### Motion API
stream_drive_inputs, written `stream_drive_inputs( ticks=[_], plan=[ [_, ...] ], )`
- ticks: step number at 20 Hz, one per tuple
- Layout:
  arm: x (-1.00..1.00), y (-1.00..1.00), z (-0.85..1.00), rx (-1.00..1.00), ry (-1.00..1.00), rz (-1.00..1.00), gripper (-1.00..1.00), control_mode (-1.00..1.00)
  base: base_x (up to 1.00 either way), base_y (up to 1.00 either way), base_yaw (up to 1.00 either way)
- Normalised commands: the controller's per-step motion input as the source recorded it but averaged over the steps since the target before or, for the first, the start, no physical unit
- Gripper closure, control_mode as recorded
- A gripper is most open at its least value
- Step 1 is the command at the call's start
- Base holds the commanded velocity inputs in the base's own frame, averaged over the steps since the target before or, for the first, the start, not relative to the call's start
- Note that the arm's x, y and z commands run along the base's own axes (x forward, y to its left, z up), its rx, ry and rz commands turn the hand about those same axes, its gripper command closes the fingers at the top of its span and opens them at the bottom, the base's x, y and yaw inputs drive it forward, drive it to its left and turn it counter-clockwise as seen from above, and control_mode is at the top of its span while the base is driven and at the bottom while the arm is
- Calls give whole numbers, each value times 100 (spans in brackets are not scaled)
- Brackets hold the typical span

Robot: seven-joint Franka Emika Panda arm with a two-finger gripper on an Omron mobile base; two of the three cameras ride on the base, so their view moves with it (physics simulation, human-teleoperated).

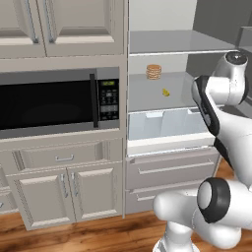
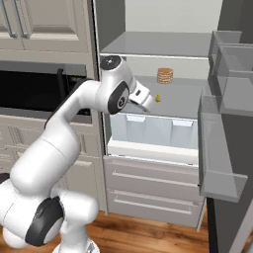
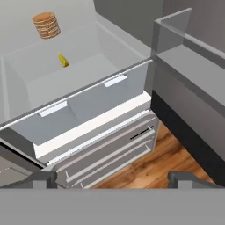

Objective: Take the lemon wedge from the fridge and place it on the plate with fish on the dining counter.

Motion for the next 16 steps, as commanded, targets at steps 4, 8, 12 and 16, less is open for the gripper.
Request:
stream_drive_inputs(
  ticks=[4, 8, 12, 16],
  plan=[
    [20, -43, -3, 0, 0, 13, -100, -100, 0, 0, 0],
    [18, 30, -4, -2, 0, 5, -100, -100, 0, 0, 0],
    [0, 21, -1, 0, 0, 2, -100, -100, 0, 0, 0],
    [4, 0, 0, 0, 0, 0, -100, -100, 0, 0, 0]
  ],
)
